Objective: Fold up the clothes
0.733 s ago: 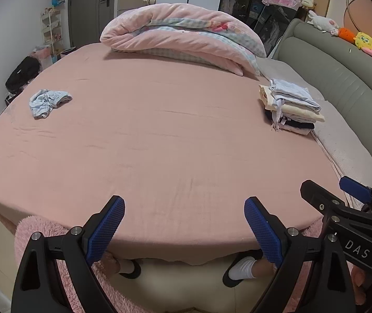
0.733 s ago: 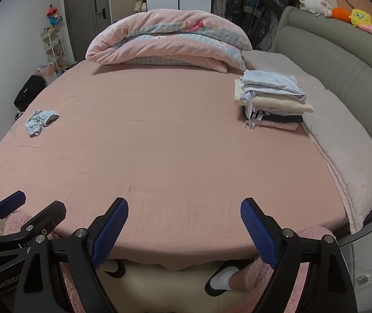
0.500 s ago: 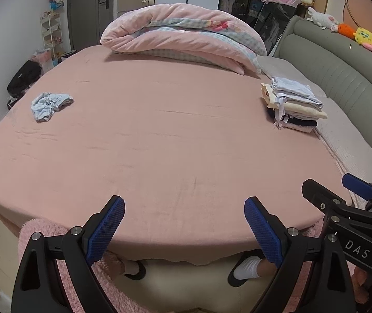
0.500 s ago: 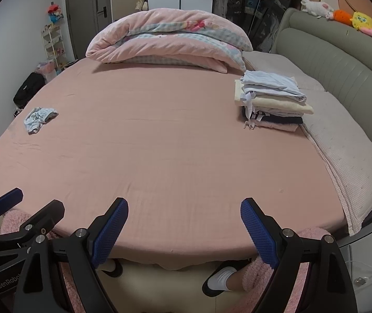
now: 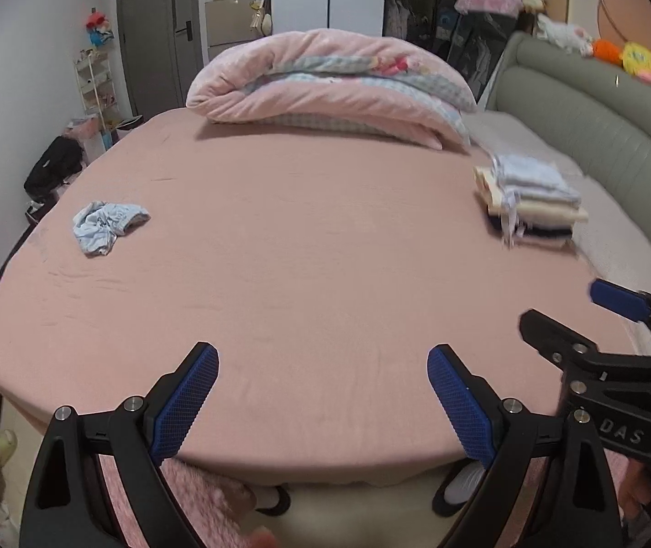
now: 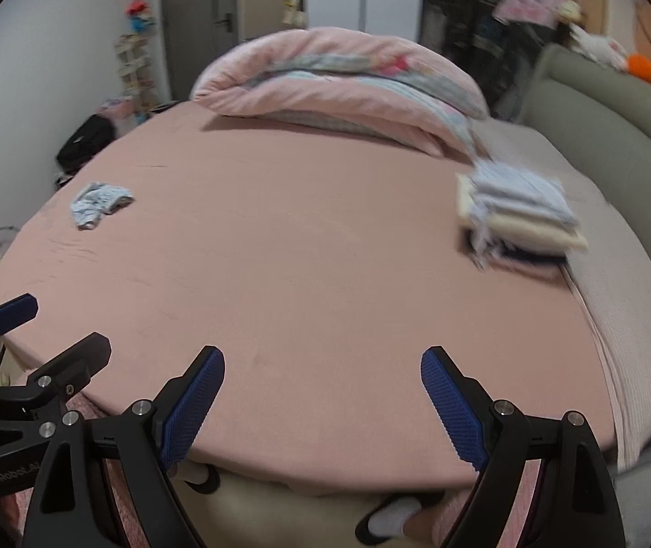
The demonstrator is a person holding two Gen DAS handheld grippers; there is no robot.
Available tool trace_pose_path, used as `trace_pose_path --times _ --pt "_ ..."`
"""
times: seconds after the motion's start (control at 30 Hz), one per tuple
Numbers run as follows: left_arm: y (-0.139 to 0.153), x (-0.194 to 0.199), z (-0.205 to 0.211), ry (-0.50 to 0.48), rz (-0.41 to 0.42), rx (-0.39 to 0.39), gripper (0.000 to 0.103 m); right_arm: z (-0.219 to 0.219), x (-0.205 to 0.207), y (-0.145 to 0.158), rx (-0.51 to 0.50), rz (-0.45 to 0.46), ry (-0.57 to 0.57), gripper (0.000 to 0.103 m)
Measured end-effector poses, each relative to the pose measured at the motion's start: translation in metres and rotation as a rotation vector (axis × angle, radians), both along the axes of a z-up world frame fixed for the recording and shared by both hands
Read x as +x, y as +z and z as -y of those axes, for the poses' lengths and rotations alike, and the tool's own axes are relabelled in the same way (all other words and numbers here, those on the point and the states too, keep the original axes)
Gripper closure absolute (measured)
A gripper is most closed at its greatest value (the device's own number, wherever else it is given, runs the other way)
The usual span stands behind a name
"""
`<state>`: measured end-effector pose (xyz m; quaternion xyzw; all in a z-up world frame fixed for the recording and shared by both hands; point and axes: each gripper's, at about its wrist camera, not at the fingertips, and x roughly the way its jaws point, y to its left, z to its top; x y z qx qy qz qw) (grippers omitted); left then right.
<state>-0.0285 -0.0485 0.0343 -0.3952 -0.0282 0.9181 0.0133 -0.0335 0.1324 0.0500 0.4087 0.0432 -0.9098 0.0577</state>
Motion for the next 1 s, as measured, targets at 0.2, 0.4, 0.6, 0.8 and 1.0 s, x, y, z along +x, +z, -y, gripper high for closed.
trace_pose_path --times 0.2,0.4,0.6,0.8,1.0 --pt "0.007 -0.029 0.074 0.084 -0.020 0.036 0.009 0.062 -0.054 0.027 0.070 -0.074 0.191 0.015" --pt "-0.008 -0.065 0.175 0.186 0.007 0.125 0.010 0.138 -0.128 0.026 0.025 -0.030 0.300 0.015" --pt "-0.040 -0.105 0.276 0.348 0.057 0.155 0.010 0.223 -0.218 -0.005 0.002 0.055 0.346 0.015" --pt "-0.102 -0.166 0.364 0.446 0.113 0.283 0.020 0.308 -0.309 -0.068 -0.017 0.123 0.363 0.015" --pt "-0.175 -0.238 0.417 0.471 0.158 0.413 0.021 0.386 -0.395 -0.137 -0.024 0.137 0.373 0.015"
